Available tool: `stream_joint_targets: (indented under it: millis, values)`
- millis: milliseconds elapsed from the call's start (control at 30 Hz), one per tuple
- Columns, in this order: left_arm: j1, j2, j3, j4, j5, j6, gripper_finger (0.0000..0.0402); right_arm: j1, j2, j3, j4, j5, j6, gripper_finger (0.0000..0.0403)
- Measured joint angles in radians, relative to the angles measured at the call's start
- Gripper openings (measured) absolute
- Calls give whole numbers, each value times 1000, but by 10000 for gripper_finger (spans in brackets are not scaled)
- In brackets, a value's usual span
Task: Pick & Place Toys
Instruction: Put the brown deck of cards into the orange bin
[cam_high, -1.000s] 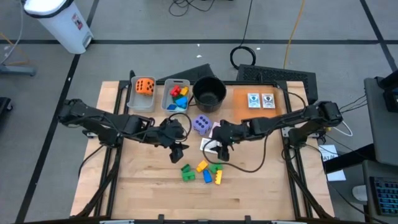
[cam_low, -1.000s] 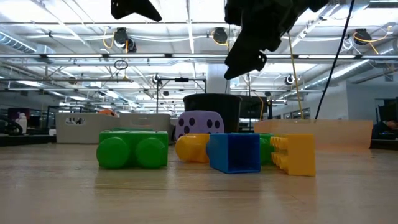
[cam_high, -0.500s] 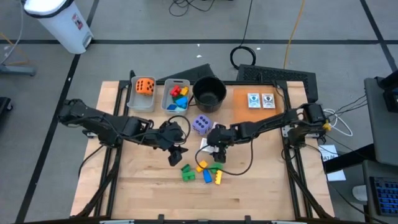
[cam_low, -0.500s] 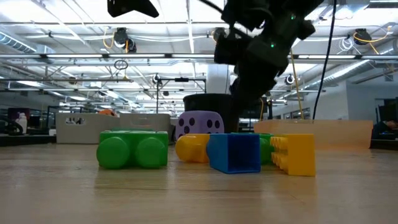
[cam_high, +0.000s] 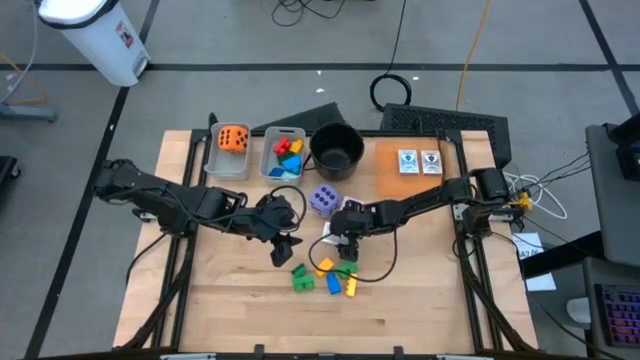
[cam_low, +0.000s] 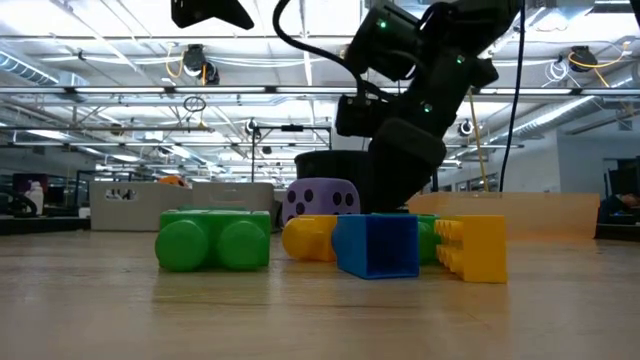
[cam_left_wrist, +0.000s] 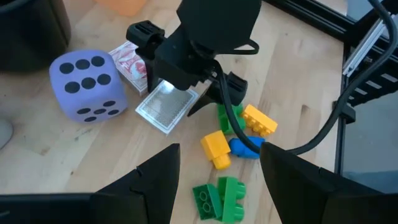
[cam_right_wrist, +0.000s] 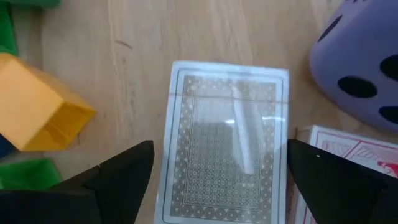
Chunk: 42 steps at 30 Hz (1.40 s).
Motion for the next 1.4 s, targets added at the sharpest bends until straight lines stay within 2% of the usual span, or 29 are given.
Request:
stream_joint_targets:
  millis: [300, 633, 900, 1000, 1167, 1400]
  values:
    - [0, 0, 0, -7, -1, 1, 225, 0, 0, -2, -15, -1, -7, 356]
    - [0, 0, 0, -6, -2, 0, 225, -1, -4, -66, -5, 24, 42, 355]
    - [0, 0, 0, -6, -3, -2, 225, -1, -9, -82, 23, 29, 70, 309]
    - [0, 0, 0, -6, -3, -2, 225, -1, -11, -83, 49, 26, 74, 306]
    - [0, 0, 0, -6, -3, -2, 225, 0, -59, -85, 63, 20, 98, 310]
    - [1, 0, 0, -4, -27, -14, 225, 0, -226, -85, 91, 21, 98, 310]
